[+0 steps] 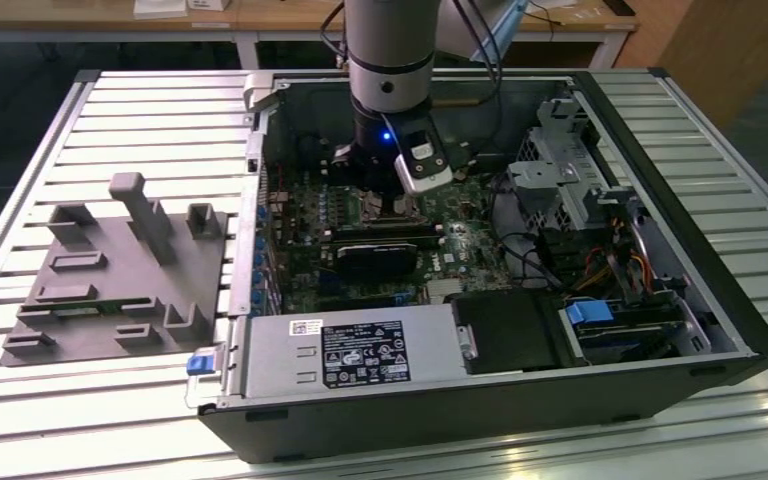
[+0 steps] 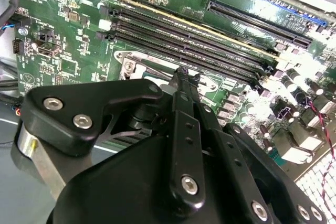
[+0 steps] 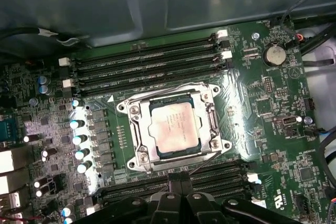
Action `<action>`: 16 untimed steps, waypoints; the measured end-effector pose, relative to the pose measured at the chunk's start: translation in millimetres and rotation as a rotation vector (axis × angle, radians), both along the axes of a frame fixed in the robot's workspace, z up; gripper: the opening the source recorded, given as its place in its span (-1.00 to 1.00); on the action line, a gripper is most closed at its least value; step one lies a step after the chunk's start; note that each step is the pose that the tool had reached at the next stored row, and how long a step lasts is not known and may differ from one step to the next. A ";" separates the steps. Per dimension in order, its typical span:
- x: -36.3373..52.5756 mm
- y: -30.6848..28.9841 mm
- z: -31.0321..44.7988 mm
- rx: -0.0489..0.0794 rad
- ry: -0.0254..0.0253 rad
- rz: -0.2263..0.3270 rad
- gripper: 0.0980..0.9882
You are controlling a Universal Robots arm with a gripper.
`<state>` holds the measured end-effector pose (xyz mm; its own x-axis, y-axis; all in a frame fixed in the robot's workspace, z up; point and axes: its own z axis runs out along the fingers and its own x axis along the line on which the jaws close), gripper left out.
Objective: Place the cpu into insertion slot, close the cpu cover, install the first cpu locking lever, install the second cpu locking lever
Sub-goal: 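Install the second cpu locking lever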
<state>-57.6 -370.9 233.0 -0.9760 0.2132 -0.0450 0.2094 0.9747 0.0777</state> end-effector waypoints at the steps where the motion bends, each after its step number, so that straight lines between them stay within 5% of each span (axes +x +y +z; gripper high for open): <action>1: -0.6 -0.3 -0.7 0.004 0.0001 0.000 -0.99; 9: -8.8 -4.8 -7.2 0.048 -0.0008 0.002 -0.99; 16: -13.0 -11.9 -10.6 0.079 -0.0064 0.006 -0.99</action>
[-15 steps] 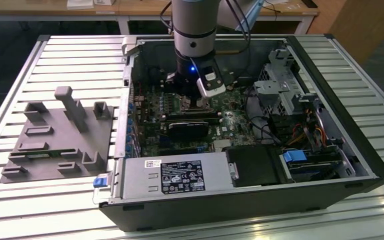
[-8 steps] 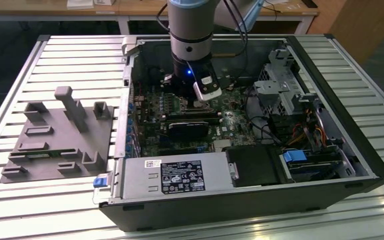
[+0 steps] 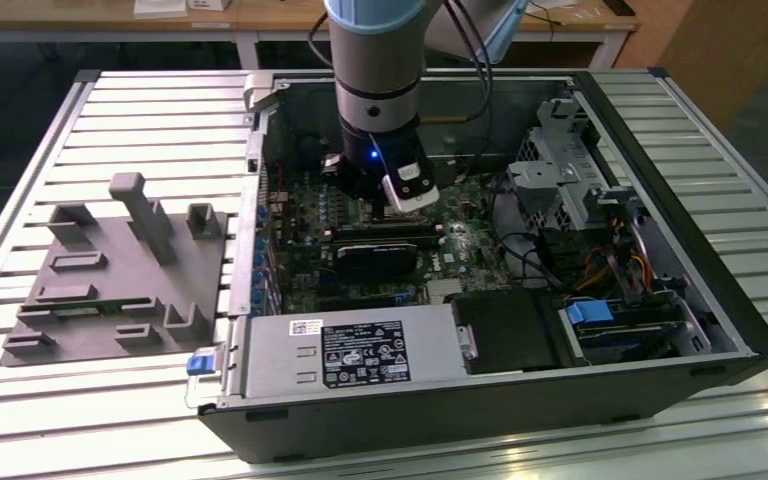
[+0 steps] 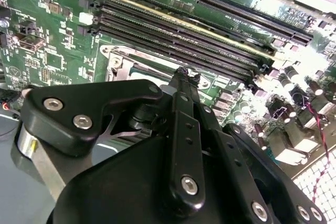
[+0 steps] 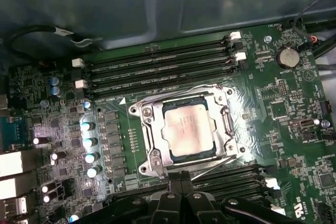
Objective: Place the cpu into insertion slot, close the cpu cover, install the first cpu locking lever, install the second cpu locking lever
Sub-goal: 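Install the second cpu locking lever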
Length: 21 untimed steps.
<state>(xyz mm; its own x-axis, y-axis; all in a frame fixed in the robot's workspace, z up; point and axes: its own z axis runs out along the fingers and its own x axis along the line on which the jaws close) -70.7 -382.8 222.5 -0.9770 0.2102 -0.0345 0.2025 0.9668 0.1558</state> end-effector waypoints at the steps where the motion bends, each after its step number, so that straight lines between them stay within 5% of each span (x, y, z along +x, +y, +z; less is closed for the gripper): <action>1: -0.8 -0.5 -0.4 0.004 -0.0013 0.001 -0.99; 15: -11.2 -15.8 -6.0 0.084 -0.0206 0.005 -0.99; 21: -13.0 -24.0 -9.0 0.115 -0.0250 0.005 -0.99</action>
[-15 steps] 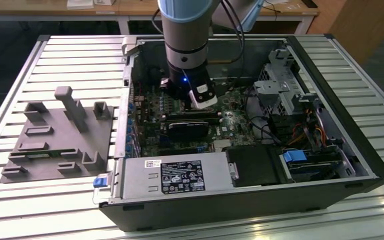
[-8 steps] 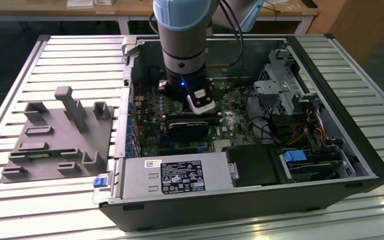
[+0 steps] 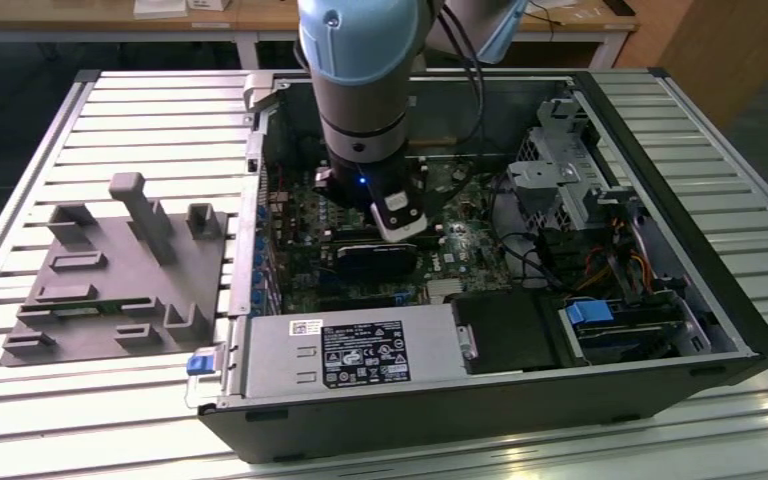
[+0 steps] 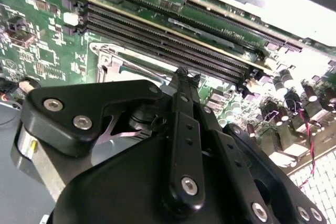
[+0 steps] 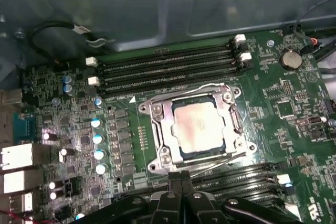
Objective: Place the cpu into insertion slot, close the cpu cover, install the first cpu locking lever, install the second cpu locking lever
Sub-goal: 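Install the second cpu locking lever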
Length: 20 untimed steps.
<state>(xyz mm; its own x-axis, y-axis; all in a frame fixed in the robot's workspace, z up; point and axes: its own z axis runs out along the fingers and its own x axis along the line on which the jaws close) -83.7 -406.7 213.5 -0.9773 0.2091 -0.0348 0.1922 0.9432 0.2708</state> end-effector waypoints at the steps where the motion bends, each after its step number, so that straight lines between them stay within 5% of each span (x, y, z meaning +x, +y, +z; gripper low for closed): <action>1: -0.7 0.0 -0.8 0.004 -0.0010 0.000 -0.99; 12: -11.3 0.4 -11.6 0.017 -0.0101 0.006 -0.99; 20: -12.7 6.1 -14.4 0.017 -0.0105 0.007 -0.99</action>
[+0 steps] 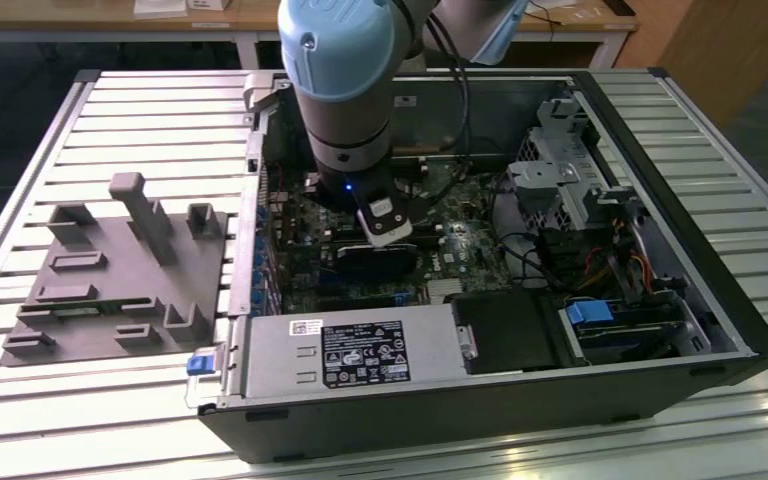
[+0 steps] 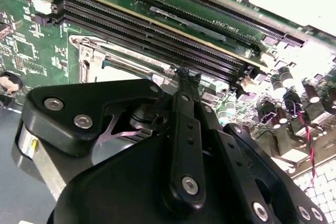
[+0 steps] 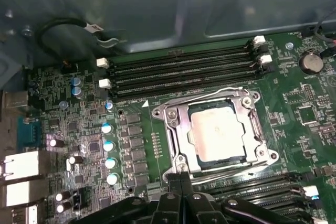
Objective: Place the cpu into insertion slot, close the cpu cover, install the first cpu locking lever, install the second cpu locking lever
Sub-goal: 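Install the second cpu locking lever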
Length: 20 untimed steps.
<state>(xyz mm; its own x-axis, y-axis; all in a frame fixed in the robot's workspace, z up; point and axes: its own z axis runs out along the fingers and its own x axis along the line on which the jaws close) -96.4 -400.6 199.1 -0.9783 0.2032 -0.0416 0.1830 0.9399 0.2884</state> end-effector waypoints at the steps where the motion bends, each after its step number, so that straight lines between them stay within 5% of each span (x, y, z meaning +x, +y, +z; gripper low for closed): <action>1: 0.0 0.6 -0.4 0.000 0.0000 0.000 -0.99; 20: -5.5 9.2 -4.1 -0.005 -0.0016 0.000 -0.99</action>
